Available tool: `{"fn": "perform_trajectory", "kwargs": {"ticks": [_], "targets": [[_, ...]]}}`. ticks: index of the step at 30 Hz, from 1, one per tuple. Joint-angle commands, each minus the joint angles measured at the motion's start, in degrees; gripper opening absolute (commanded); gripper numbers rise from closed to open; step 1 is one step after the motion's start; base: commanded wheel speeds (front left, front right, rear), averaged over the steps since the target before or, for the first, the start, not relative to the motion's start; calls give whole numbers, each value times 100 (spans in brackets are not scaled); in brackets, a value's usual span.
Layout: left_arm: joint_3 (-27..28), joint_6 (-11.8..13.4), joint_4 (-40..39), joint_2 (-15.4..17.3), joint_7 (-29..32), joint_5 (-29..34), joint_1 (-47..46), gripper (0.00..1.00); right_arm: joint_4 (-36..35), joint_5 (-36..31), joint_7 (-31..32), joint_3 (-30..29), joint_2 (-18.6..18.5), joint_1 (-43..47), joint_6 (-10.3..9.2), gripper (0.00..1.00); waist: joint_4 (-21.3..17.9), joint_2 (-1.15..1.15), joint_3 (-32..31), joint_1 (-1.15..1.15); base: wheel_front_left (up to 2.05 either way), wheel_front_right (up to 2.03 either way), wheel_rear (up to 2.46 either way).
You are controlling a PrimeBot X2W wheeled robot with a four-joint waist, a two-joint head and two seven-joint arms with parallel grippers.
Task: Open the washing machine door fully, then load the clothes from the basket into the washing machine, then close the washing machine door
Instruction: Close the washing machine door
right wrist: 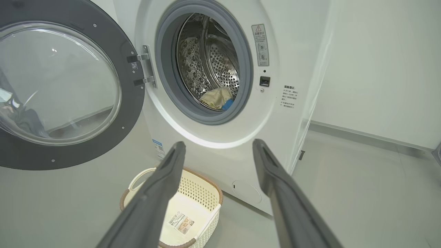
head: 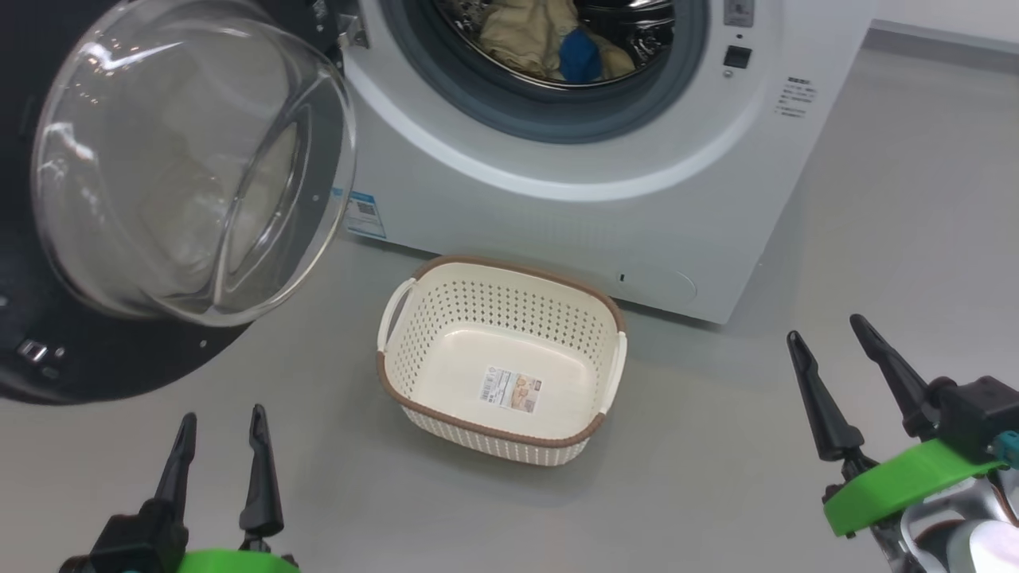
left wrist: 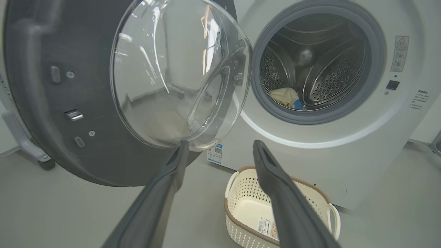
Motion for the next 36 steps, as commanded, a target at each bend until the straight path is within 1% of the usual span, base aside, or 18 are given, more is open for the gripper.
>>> {"fn": "perform_trajectory", "kwargs": {"ticks": [1, 2, 3, 10, 18, 24, 36], "targets": [[245, 353, -197, 73, -63, 55, -146, 100, -210, -25, 24, 118, -153, -122, -13, 100, 287, 0, -67, 0, 0, 0, 0], [252, 349, -194, 69, -63, 50, -129, 100, -207, -24, 34, 136, -153, -117, -13, 100, 364, 0, -95, 0, 0, 0, 0], [256, 337, -193, 61, -63, 51, -103, 100, -203, -27, 49, 167, -148, -93, -13, 100, 524, 0, -159, 0, 0, 0, 0], [270, 313, -191, 39, -63, 32, -25, 100, -183, -14, 84, 245, -143, -54, -13, 100, 1031, 0, -283, 0, 0, 0, 0], [341, 345, -248, 51, -63, 20, 136, 100, -150, 11, 100, 319, -107, 5, -13, 100, 1422, 0, -354, 0, 0, 0, 0], [365, 359, -288, 94, -62, 15, 185, 100, -130, 12, 98, 355, -83, 18, -13, 100, 1573, 0, -369, 0, 0, 0, 0], [371, 419, -363, 91, -63, 14, 211, 100, -114, 37, 112, 416, -113, -26, -13, 100, 1592, 0, -328, 0, 0, 0, 0]]}}
